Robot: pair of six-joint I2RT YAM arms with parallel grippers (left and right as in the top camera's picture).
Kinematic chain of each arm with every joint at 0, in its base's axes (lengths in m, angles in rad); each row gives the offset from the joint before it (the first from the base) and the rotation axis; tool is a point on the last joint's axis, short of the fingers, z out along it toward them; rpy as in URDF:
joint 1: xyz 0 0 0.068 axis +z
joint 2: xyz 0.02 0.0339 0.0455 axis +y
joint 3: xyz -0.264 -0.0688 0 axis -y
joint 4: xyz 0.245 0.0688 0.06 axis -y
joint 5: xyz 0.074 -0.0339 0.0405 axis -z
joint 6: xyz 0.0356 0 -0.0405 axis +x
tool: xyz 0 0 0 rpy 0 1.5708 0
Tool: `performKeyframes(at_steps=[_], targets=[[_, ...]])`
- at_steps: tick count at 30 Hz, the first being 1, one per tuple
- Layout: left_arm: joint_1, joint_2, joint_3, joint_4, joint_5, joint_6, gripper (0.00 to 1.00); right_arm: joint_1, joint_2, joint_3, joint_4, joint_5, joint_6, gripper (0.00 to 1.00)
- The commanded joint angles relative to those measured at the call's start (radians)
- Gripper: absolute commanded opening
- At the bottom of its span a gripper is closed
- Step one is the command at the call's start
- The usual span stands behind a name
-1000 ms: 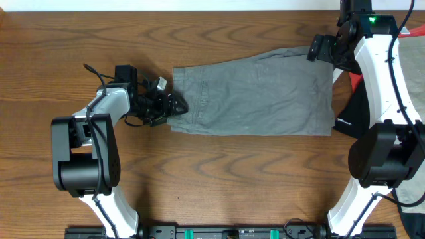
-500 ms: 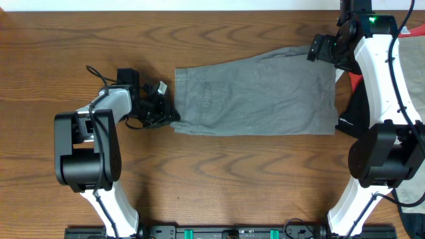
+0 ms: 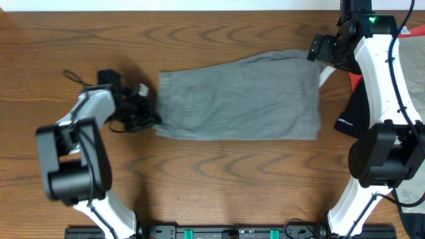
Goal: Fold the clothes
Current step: 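Pull the left leg hem leftward and up with the left gripper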
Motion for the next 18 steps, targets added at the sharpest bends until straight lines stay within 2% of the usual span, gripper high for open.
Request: performKeyframes(at_steps=[1, 8, 18], targets=[[0.036, -0.101, 0.01, -0.058, -0.171, 0.017, 0.06, -0.006, -0.003, -0.005, -0.001, 0.0, 0.014, 0.99], [0.053, -0.272, 0.061, -0.229, -0.309, 0.023, 0.06, -0.006, -0.003, -0.005, -0.001, 0.0, 0.014, 0.99], [0.05, -0.397, 0.329, -0.524, -0.332, 0.052, 0.06, -0.006, -0.003, -0.005, -0.001, 0.0, 0.014, 0.99]])
